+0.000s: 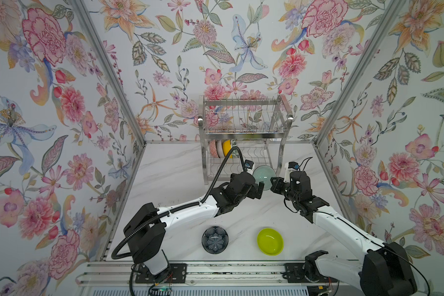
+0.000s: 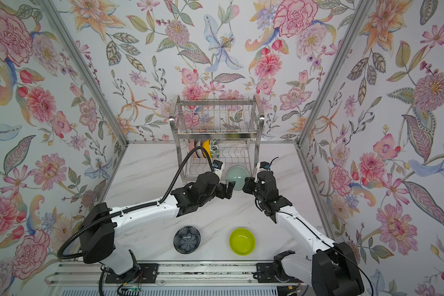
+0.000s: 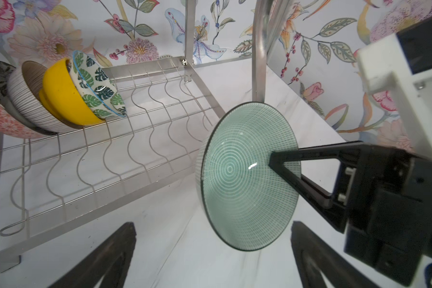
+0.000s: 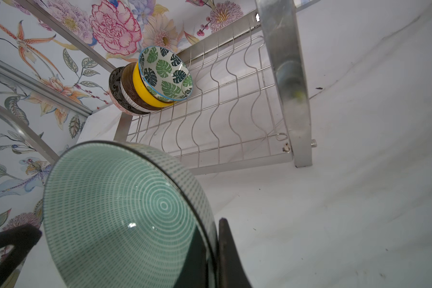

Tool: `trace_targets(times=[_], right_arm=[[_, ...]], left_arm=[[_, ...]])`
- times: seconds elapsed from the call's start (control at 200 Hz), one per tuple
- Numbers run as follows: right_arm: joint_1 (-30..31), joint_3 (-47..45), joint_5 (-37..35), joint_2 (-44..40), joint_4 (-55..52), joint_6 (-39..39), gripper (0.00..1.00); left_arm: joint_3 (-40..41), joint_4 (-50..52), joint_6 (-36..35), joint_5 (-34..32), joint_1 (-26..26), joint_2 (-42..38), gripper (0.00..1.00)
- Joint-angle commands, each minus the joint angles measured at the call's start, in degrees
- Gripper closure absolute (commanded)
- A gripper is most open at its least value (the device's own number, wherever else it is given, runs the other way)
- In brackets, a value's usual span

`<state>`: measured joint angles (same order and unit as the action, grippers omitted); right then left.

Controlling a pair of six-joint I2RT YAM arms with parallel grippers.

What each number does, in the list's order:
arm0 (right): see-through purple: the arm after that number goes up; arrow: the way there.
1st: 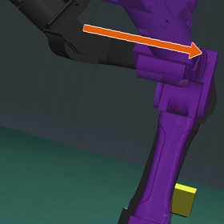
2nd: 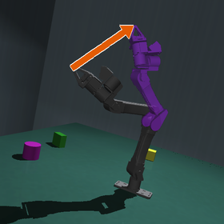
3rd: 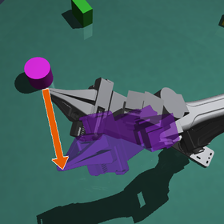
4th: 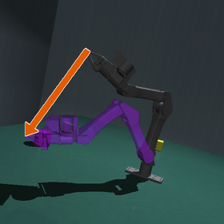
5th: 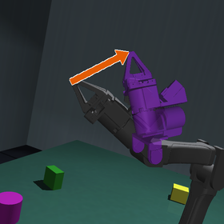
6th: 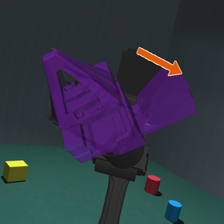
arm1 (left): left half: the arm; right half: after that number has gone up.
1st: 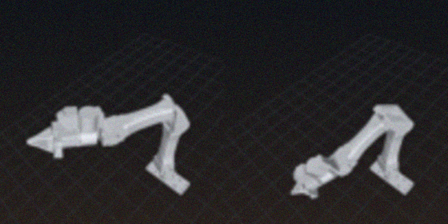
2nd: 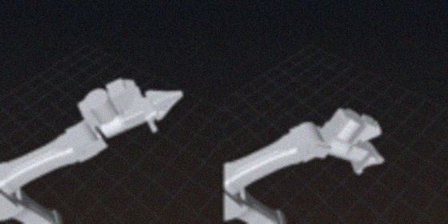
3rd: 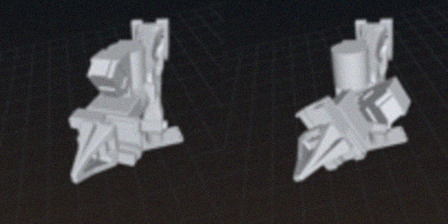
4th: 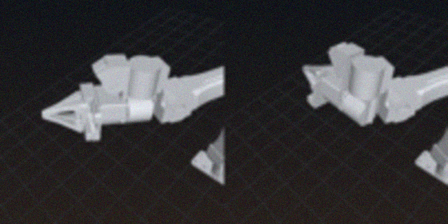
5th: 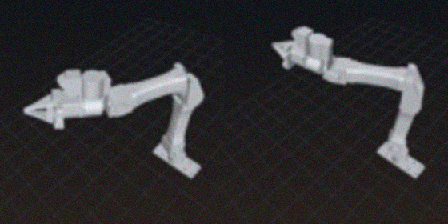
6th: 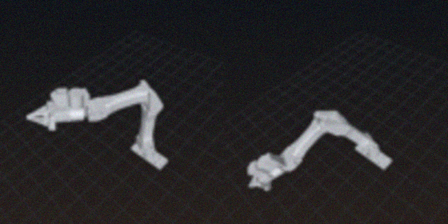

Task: Load bowls into a dish rack
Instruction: Place the bowl in the dish rack.

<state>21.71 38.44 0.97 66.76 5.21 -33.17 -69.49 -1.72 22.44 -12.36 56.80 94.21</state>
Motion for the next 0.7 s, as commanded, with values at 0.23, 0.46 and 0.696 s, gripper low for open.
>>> trace_targets(times=[0.23,0.46,0.696], right_arm=[[4.2,0.5,-6.6,1.7,12.1,-2.2,1.0],[7.0,1.2,-8.9,1.2,14.2,-3.0,1.0],[11.1,0.2,-12.7,-0.4,16.6,-2.4,1.0]], left_arm=[[6.2,-13.8,13.5,11.0,-5.2,-2.7,0.03],[7.7,-14.3,15.1,10.5,-6.8,-2.5,0.17],[5.4,-12.3,14.7,6.8,-7.3,-1.0,0.49]])
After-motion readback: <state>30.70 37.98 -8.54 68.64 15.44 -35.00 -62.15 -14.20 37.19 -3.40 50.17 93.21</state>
